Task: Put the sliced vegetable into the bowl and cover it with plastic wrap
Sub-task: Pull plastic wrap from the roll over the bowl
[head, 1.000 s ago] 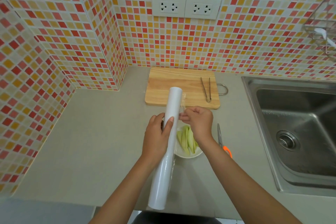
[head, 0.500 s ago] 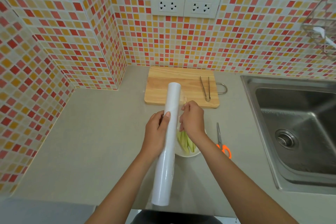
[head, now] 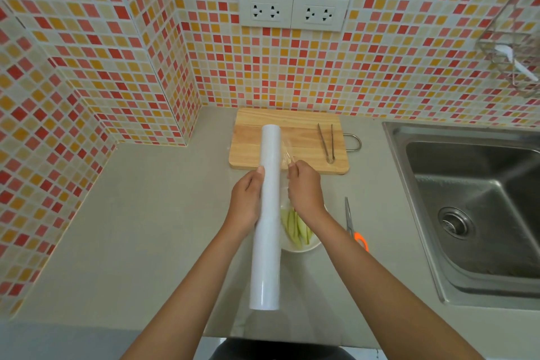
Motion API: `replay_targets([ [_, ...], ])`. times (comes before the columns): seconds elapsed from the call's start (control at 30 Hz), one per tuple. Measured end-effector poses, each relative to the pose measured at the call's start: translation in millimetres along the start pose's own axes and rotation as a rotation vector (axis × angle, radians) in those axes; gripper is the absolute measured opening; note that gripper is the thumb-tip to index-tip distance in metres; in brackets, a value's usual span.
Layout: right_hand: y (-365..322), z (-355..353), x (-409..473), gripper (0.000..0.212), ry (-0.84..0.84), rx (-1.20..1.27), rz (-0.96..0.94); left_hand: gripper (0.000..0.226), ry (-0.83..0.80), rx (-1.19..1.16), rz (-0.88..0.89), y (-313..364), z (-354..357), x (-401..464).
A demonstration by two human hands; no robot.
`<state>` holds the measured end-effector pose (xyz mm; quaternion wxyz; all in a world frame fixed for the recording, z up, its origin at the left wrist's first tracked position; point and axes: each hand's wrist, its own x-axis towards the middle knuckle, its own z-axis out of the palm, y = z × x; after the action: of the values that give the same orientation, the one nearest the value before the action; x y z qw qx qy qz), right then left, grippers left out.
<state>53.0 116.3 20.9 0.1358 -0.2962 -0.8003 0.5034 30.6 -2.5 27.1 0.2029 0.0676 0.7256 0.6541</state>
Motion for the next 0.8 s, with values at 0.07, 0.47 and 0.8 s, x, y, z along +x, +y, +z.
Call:
replay_targets([
  [0.07, 1.0, -0.3, -0.3, 0.032, -0.004, 0.014, -0.005, 0.045, -0.016, -0.038, -0.065, -0.5, 0.1, 1.5],
  [0.47, -0.2, -8.0, -1.6, 0.046, -0.118, 0.409, 0.204, 0.039, 0.084, 0.138, 0.052, -3.1, -2.7, 5.8],
  [0.8, 10.3, 3.9, -37.9, 0.033, -0.095, 0.274, 0.104, 0.036, 0.194, 0.313, 0.183, -3.8, -1.7, 10.3],
])
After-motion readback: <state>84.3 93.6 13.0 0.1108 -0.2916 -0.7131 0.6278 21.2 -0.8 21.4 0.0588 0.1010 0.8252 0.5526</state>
